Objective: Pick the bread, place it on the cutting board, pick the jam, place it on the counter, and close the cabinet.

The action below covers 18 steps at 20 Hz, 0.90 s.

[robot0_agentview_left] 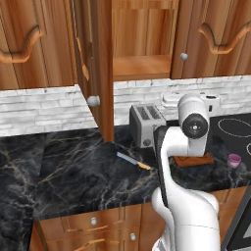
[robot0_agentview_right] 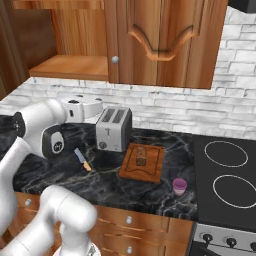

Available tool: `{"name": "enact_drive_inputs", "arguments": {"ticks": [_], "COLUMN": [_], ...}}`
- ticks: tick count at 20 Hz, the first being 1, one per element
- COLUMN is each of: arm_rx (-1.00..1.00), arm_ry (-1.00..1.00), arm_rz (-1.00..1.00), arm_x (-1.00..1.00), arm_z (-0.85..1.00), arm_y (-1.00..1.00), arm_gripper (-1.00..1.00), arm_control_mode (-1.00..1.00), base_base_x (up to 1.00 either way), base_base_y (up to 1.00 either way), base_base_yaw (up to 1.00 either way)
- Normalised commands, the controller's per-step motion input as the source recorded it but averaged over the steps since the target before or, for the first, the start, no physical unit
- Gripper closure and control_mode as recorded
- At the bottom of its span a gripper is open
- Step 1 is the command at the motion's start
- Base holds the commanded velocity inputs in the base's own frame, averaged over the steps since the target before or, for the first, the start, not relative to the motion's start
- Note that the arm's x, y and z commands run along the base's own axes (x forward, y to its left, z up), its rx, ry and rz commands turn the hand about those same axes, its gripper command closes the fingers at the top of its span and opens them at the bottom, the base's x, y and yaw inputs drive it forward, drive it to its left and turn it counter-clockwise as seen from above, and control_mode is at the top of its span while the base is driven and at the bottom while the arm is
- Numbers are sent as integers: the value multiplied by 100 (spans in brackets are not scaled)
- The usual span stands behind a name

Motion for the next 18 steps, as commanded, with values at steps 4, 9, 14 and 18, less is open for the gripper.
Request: {"name": "enact_drive_inputs", "arguments": {"ticks": [4,9,14,18], "arm_rx": [-1,0,0,0], "arm_ry": [0,0,0,0], "arm_rz": [0,0,0,0], "arm_x": [-24,-24,-19,-29], "arm_z": [5,1,0,0], "arm_y": [20,14,18,16], "arm_gripper": [-100,-100,-100,-100], "arm_control_mode": [-100,-100,-100,-100], "base_base_x": [0,0,0,0], "base_base_y": [0,0,0,0], "base_base_yaw": [0,0,0,0]}}
